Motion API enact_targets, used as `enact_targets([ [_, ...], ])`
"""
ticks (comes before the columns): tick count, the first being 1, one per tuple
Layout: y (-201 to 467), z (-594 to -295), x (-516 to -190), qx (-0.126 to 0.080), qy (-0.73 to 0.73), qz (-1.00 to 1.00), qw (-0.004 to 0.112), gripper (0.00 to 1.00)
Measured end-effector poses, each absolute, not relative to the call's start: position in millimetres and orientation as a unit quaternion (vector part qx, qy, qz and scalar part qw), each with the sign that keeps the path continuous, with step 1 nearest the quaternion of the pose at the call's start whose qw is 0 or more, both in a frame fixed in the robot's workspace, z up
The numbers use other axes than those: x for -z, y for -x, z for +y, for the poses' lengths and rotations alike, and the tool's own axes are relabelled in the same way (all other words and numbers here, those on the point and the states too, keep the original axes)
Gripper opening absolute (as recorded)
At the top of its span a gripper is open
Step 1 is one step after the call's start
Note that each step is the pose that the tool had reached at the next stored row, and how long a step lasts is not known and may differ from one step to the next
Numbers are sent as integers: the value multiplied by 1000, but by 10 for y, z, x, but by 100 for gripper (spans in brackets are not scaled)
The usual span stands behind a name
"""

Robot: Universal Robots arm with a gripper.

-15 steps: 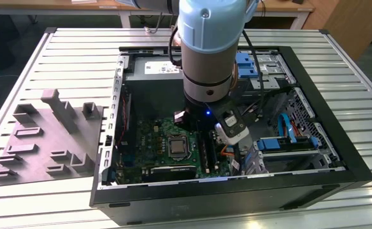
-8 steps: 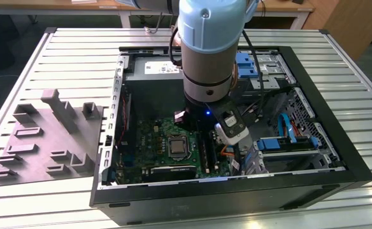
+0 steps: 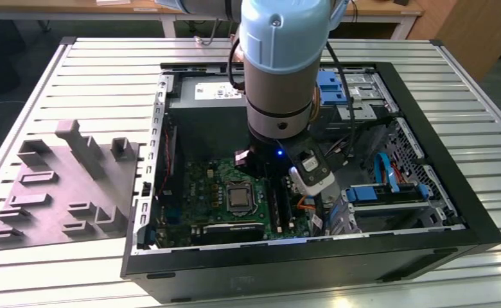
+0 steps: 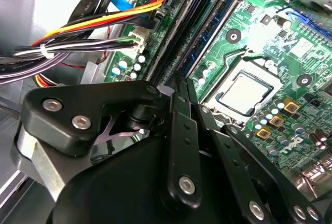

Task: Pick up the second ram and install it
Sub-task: 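Insert the second ram into the second slot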

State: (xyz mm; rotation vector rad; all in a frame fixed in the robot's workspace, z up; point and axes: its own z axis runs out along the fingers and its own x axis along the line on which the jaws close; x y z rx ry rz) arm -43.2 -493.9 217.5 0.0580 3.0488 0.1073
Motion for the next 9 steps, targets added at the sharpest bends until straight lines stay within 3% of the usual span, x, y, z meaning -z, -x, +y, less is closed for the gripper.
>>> enact_targets([
  [9, 431, -4939, -2290, -34, -19, 998, 45, 11],
])
